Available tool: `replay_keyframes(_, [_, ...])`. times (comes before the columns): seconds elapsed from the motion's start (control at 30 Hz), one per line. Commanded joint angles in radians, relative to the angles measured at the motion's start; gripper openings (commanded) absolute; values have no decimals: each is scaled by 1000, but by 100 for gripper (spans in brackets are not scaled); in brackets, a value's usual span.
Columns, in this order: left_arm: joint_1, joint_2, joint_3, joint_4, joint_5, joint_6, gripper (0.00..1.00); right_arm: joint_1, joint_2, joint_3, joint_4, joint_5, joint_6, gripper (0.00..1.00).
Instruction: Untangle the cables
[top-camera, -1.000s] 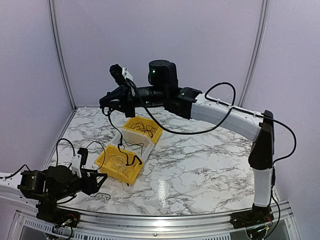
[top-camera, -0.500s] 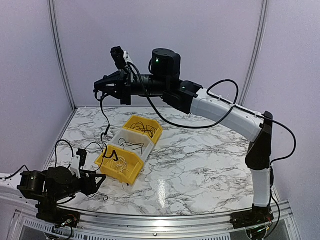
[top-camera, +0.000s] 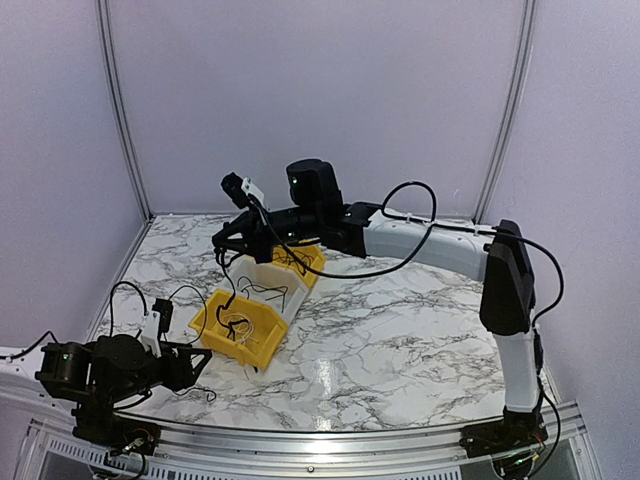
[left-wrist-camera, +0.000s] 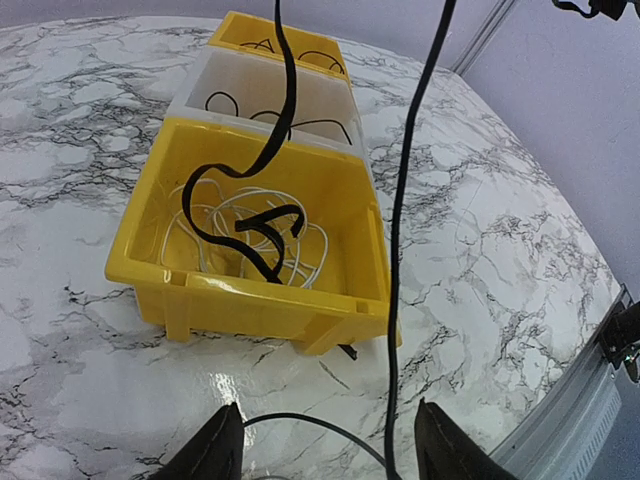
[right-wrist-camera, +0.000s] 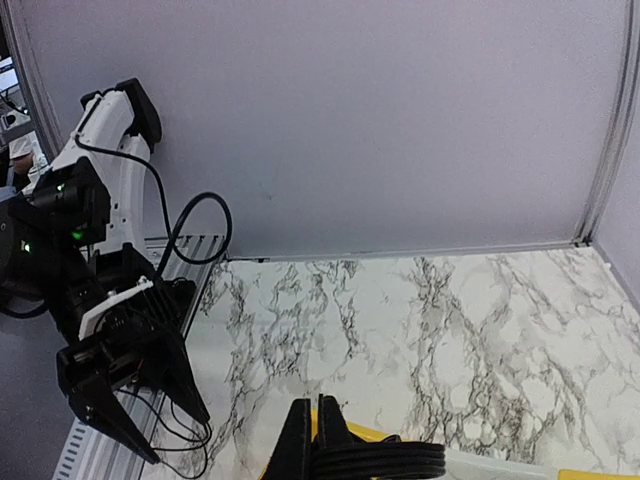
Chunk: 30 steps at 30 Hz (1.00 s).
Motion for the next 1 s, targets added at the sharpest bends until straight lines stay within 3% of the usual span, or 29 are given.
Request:
replay_keyframes(0.0, [-5,-19,-22,-28,-21,-19,61,2,-39,-27,3,-24,-21,0])
replay_keyframes(0.5, [-5,-32,-38,-27,-26,-28,61,-7,-123,271,6,48,11,0])
replay_keyframes(0.97, [-5,-18,-55,-6,-43,-42,61,-102,-48,229,3,106,-27,0])
